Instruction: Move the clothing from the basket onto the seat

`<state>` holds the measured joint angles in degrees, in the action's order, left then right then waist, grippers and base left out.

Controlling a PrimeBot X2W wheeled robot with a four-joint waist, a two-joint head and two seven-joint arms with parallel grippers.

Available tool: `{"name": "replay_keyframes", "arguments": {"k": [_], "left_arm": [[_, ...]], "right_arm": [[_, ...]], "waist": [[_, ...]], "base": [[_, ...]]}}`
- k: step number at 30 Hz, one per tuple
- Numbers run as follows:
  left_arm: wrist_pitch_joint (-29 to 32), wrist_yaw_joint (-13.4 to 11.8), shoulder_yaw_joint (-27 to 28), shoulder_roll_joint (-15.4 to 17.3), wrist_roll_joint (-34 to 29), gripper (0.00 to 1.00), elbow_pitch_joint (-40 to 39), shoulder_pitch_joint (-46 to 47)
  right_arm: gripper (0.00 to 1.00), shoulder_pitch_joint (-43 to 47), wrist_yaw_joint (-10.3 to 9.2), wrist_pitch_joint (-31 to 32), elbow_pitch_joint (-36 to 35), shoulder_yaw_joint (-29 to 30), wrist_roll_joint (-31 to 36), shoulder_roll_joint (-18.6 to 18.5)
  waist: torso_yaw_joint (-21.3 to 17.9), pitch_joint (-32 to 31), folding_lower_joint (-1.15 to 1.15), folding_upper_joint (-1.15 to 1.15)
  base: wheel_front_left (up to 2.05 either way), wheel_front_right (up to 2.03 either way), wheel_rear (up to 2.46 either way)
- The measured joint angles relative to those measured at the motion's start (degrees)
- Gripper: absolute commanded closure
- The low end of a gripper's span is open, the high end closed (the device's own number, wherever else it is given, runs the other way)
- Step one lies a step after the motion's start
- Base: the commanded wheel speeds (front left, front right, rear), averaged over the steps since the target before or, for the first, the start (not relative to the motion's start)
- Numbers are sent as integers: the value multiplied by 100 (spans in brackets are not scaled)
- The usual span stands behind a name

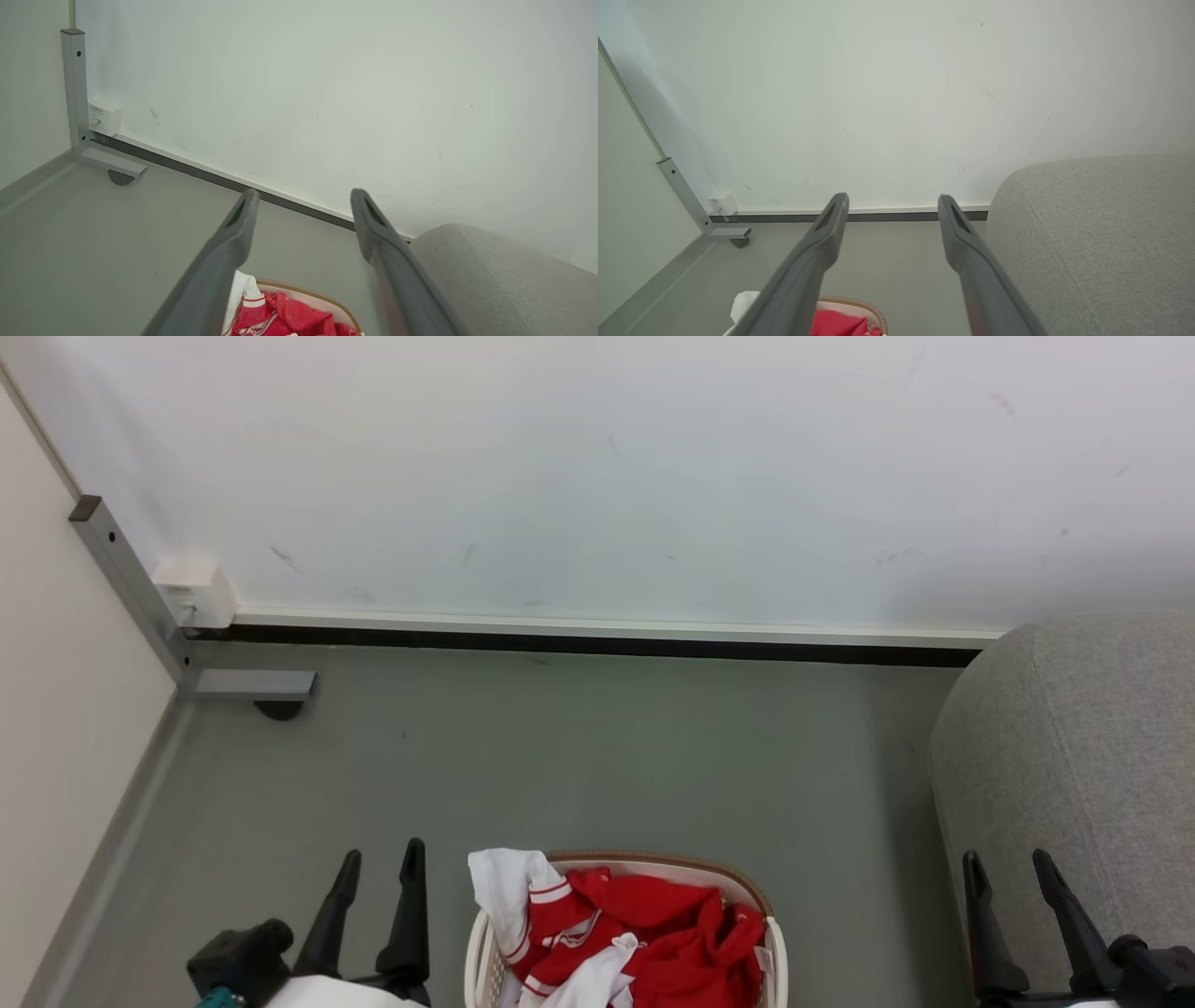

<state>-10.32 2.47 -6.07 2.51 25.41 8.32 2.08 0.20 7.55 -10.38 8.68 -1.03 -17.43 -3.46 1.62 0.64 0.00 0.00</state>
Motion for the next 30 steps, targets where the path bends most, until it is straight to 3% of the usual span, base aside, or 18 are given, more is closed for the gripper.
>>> {"name": "replay_keyframes", "arguments": {"k": [30], "left_arm": [[-358,104,11,9,-1128,0,204,-26]], "right_arm": [[0,117,0,-348,45,207,565,62]], "waist": [[4,20,0,0]], "base": [[0,0,0]]}}
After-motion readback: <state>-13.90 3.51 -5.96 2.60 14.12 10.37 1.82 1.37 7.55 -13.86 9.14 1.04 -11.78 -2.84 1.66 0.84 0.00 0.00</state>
